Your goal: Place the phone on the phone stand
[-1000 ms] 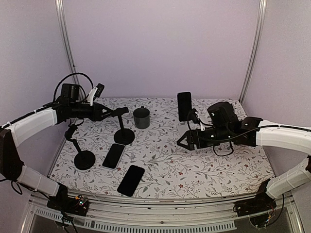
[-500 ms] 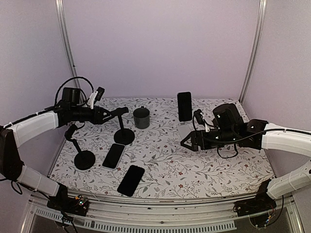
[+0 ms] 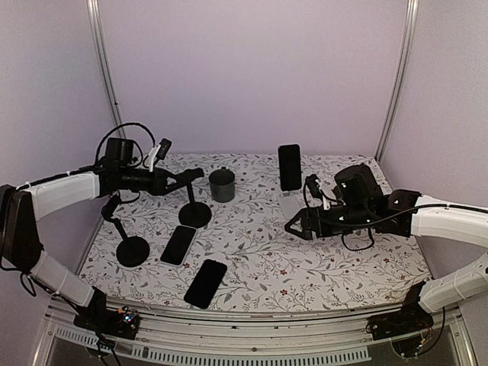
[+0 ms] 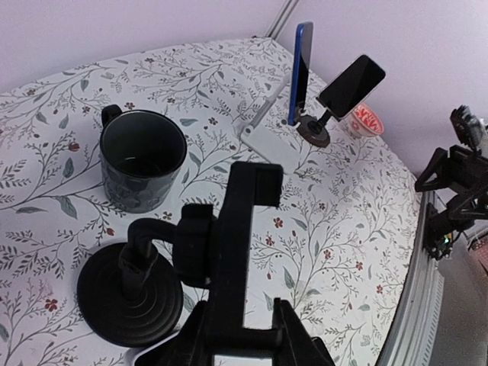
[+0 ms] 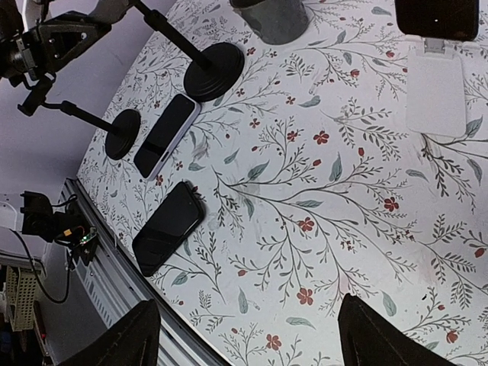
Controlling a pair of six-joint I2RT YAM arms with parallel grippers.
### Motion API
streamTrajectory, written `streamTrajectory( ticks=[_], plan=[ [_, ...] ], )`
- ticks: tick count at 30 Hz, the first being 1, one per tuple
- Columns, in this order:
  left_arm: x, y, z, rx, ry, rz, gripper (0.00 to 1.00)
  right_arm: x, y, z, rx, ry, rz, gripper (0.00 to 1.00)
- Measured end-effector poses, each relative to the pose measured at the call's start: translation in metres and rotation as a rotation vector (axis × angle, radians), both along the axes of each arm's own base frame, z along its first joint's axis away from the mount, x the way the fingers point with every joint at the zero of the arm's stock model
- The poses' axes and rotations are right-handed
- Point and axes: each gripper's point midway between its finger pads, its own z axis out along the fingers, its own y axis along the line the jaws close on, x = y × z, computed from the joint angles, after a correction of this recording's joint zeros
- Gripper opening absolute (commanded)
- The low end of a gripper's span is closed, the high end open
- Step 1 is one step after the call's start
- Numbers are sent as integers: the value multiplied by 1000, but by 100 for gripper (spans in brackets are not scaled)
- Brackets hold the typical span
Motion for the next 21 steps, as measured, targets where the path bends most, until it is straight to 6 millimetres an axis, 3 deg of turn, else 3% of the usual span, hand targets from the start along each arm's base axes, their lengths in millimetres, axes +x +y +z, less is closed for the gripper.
streamTrajectory(
  ticks=[7,21],
  plan=[
    [-13,-26,4,-16,1,-71,10,-3,-7,-4,-3,3,-18,82],
    [-92,-142,38,-100,-14,-412,7,-12,-36,-12,-6,-19,-95,82]
  ],
)
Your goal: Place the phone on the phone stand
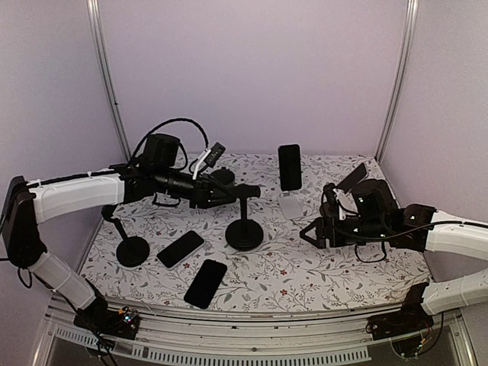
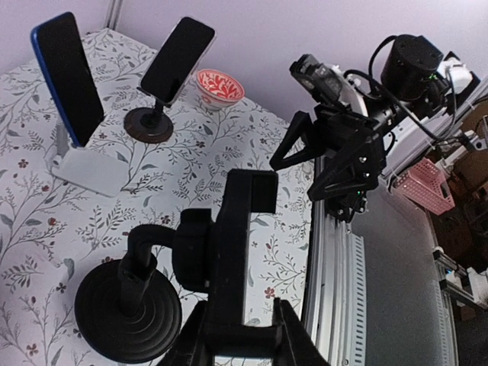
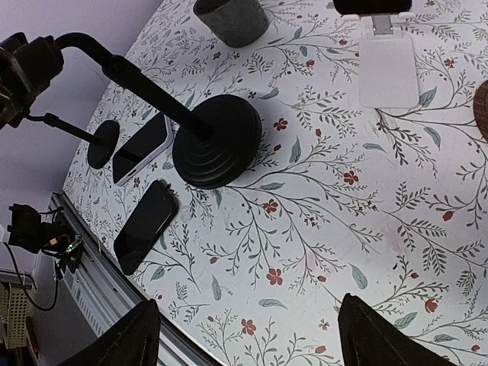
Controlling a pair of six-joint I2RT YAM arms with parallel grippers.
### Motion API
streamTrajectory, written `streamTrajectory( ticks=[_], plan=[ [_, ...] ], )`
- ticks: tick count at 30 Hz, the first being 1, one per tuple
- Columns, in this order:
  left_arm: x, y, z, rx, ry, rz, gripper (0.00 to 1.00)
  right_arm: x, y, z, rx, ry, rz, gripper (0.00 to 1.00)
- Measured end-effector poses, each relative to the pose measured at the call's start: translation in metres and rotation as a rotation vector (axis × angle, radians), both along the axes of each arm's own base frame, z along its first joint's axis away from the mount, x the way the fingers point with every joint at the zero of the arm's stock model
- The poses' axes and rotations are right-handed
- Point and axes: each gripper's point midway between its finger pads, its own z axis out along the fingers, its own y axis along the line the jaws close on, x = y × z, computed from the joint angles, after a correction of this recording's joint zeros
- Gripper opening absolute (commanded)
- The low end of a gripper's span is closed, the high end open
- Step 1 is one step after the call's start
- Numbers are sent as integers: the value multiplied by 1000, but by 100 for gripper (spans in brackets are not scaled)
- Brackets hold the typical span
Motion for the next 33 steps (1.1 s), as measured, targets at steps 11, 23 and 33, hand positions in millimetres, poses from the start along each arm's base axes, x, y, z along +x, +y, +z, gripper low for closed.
streamTrajectory(
  ticks=[11,23,33],
  plan=[
    [-27,-53,-30,7,53,-114,9,-1,-3,-1,0,1,-9,82],
    [-21,-60,-36,36,5,-59,61,-3,-2,-1,3,6,6,84],
    [-5,-33,20,91,-130,169,92,-9,-4,-7,-18,25,25,91]
  ],
)
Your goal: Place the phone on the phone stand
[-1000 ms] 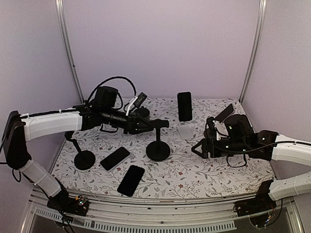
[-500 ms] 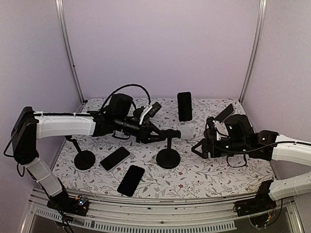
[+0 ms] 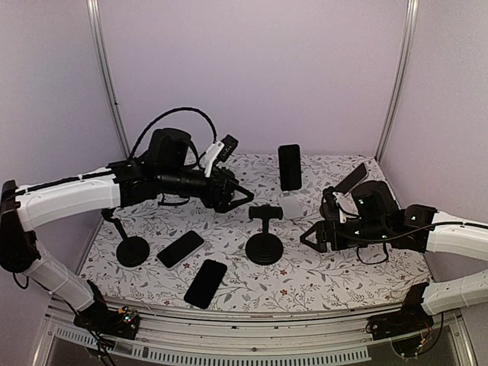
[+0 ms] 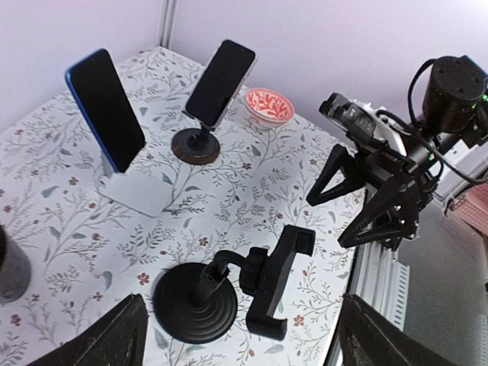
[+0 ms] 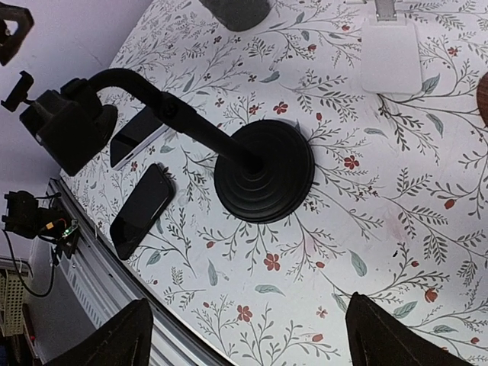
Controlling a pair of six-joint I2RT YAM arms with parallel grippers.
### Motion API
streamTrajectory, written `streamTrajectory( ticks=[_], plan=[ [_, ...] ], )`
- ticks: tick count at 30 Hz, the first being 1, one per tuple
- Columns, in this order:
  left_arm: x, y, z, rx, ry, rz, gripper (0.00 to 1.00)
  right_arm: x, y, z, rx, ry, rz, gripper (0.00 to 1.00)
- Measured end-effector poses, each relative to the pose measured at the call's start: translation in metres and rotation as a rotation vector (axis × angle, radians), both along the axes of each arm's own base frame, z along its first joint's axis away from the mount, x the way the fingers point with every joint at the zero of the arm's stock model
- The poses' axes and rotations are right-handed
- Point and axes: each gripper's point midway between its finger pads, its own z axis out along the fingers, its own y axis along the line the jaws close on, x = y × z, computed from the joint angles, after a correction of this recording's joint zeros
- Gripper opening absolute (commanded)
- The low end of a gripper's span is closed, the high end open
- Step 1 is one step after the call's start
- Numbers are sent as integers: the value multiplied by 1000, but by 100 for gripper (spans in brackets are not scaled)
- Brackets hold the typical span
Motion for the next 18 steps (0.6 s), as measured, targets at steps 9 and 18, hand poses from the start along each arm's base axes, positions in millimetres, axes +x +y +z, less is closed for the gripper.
streamTrajectory(
  ticks=[9,18],
  plan=[
    [-42,55,3,111,83,277,92,3,-4,-2,-38,-37,8,94],
    [-134,93,-121,478,378,356,99,7,-6,-2,-55,-58,-3,95]
  ],
)
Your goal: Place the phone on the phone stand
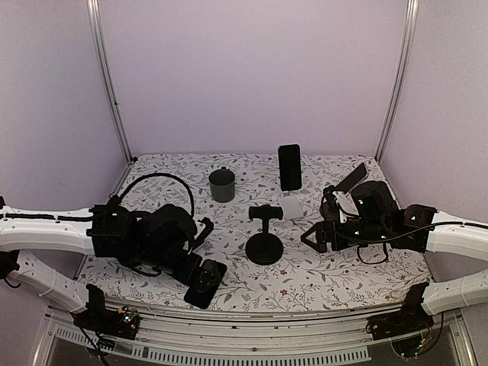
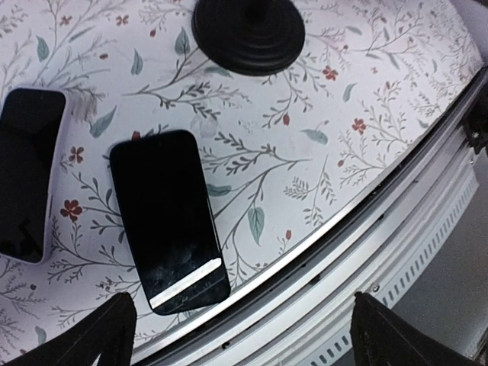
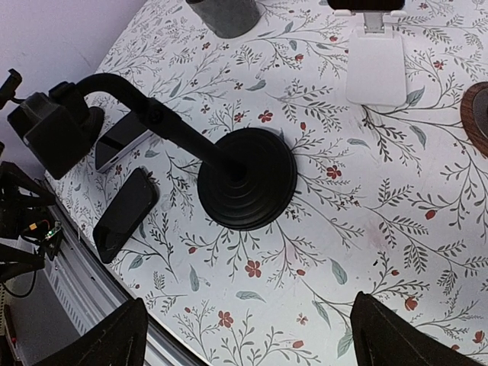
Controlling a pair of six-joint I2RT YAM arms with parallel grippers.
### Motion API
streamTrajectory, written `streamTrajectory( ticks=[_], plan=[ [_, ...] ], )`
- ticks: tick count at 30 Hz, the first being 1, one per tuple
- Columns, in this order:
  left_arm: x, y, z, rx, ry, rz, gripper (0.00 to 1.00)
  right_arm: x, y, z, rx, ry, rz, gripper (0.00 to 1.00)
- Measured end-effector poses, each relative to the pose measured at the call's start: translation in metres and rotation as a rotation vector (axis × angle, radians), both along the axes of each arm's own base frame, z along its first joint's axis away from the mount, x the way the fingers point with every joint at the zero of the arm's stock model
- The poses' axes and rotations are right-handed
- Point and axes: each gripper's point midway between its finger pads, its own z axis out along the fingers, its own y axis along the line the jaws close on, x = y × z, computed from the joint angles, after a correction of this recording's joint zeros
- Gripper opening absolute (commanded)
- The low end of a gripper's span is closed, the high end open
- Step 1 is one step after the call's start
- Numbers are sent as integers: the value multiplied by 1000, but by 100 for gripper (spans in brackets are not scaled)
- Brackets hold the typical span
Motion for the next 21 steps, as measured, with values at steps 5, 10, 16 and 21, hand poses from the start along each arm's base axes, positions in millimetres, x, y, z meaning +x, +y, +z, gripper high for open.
streamTrajectory(
  ticks=[5,10,16,21],
  plan=[
    [-9,9,-43,159,80,39,99,0,-2,2,10,-4,-9,95],
    [-14,17,-75,284,135,51,99,0,-4,7,21,-13,-22,95],
    [-22,15,-86,298,185,37,99,0,-5,7,26,-9,-32,96],
    [-26,15,-95,298,212,26,99,-3,-8,4,31,-3,-40,95]
  ],
)
